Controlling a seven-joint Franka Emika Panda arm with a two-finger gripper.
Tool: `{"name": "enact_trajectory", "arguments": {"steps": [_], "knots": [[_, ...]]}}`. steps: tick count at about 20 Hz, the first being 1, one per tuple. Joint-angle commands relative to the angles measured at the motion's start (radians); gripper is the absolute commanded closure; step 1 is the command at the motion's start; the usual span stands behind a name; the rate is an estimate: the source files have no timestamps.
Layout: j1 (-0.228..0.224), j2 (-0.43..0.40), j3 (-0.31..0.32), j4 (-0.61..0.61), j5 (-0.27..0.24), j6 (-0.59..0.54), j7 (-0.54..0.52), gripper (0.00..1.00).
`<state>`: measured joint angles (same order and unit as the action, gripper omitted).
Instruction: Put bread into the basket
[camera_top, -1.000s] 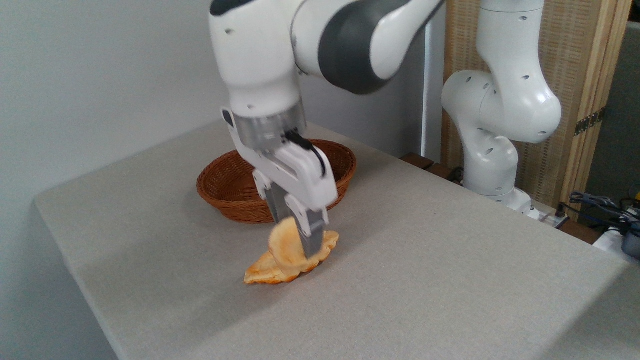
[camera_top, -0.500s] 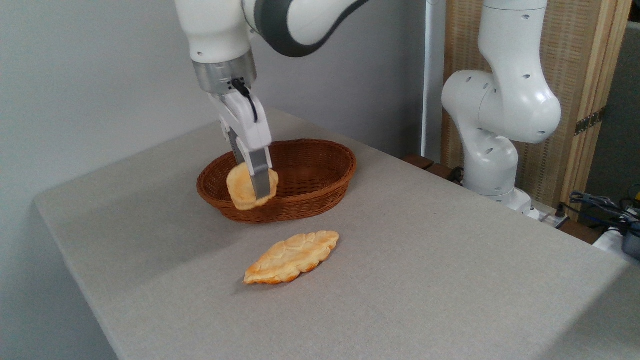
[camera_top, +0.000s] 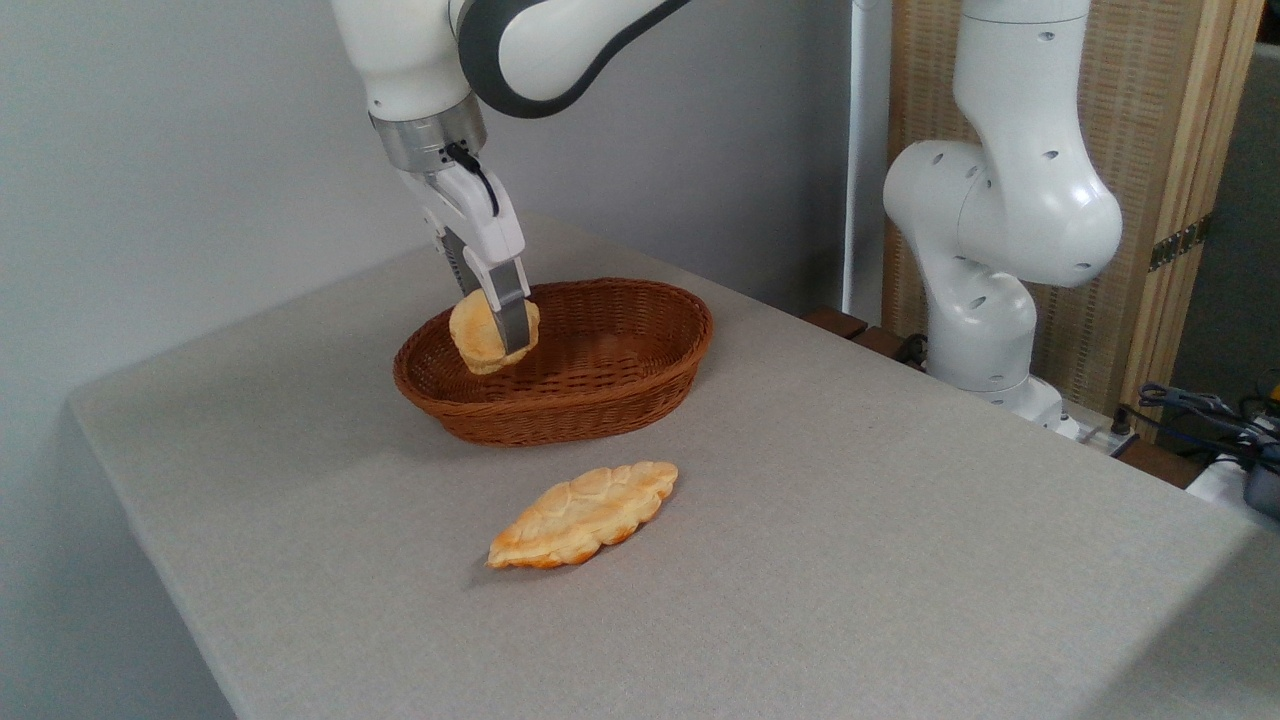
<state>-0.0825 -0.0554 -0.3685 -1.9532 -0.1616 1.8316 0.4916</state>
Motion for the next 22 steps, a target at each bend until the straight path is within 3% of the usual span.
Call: {"name": "enact_trajectory", "arguments": {"steps": [1, 2, 11, 14, 20, 22], "knots": [[0.006, 0.017, -0.026, 0.005, -0.016, 0.017, -0.074, 0.04], [0.006, 0.023, -0.026, 0.005, -0.016, 0.015, -0.076, 0.0], [0.007, 0.02, -0.023, 0.008, -0.016, 0.015, -0.065, 0.0], [0.015, 0.005, 0.005, 0.017, -0.012, 0.015, -0.044, 0.0], [0.015, -0.017, 0.16, 0.111, -0.004, 0.006, -0.012, 0.0], [0.016, -0.031, 0.219, 0.112, -0.004, 0.002, 0.062, 0.0]]}}
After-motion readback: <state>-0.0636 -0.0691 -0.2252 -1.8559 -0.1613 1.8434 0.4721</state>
